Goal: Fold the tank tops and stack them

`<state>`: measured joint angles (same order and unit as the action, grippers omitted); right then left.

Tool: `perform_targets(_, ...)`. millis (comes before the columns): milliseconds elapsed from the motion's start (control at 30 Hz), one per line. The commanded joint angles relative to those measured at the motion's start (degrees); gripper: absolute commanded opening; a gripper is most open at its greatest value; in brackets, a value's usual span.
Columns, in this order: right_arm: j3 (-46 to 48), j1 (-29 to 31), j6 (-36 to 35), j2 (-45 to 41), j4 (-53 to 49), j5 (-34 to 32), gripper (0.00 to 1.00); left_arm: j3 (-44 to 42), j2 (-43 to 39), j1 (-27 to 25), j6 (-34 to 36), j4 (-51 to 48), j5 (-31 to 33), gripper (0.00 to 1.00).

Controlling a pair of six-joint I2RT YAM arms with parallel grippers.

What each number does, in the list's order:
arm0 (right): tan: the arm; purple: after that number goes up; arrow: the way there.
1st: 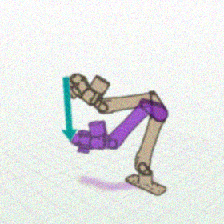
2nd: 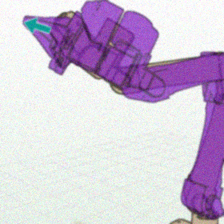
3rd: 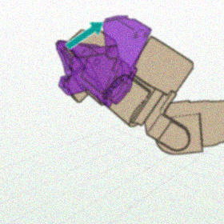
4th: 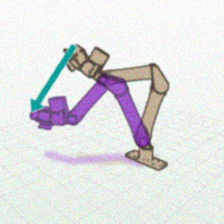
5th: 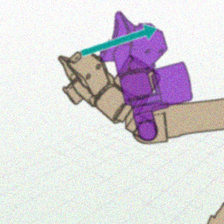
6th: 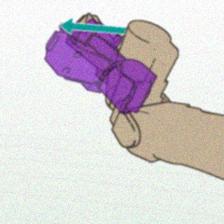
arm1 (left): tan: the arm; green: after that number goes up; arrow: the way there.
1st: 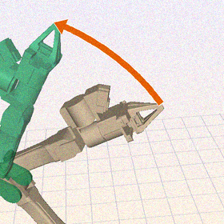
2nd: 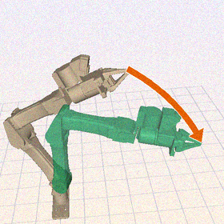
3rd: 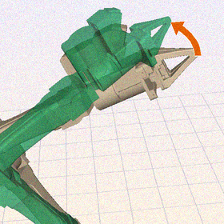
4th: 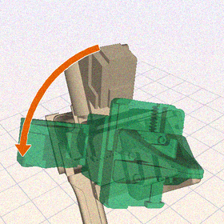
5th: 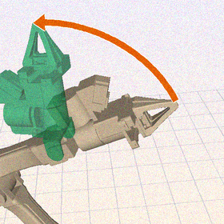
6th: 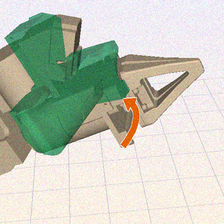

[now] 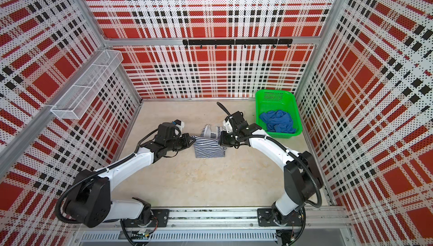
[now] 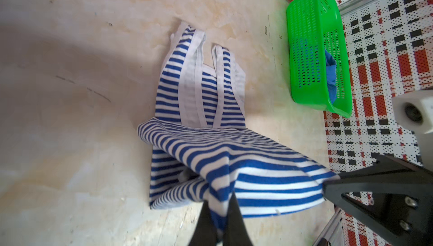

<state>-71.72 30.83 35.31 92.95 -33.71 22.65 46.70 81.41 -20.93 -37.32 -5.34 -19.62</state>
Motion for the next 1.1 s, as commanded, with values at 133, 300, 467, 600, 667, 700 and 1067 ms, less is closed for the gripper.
perform_targets(133,-6.7,-6.0,-5.2,10.9,-1.4,2.2,0.00,8.2,14.2,3.2,4.8,7.8,-2.3,0.00)
perform_targets(300,-9.6,-9.4,-6.4,17.6,2.9,4.9,0.00,16.5,24.7,3.8,7.1,8.4,-3.1,0.08)
perform_targets(467,-14.8,-11.4,-11.1,21.1,7.7,2.4,0.47,22.7,29.7,6.3,8.1,9.0,-3.0,0.39)
perform_targets(600,-15.7,-11.5,-13.1,18.7,7.8,-2.6,0.60,21.9,25.9,8.4,9.4,7.8,0.0,0.51)
perform_targets(667,-12.8,-11.4,-13.1,16.6,8.9,-3.3,0.60,18.6,24.3,8.5,8.9,9.1,-0.1,0.51)
perform_targets(700,-10.6,-11.4,-13.1,15.5,10.0,-2.7,0.58,16.4,23.9,8.5,8.4,10.4,-0.6,0.51)
perform_targets(1067,3.5,-7.3,-19.3,5.6,17.1,-5.8,0.53,7.1,24.1,3.5,3.7,19.9,-1.6,0.41)
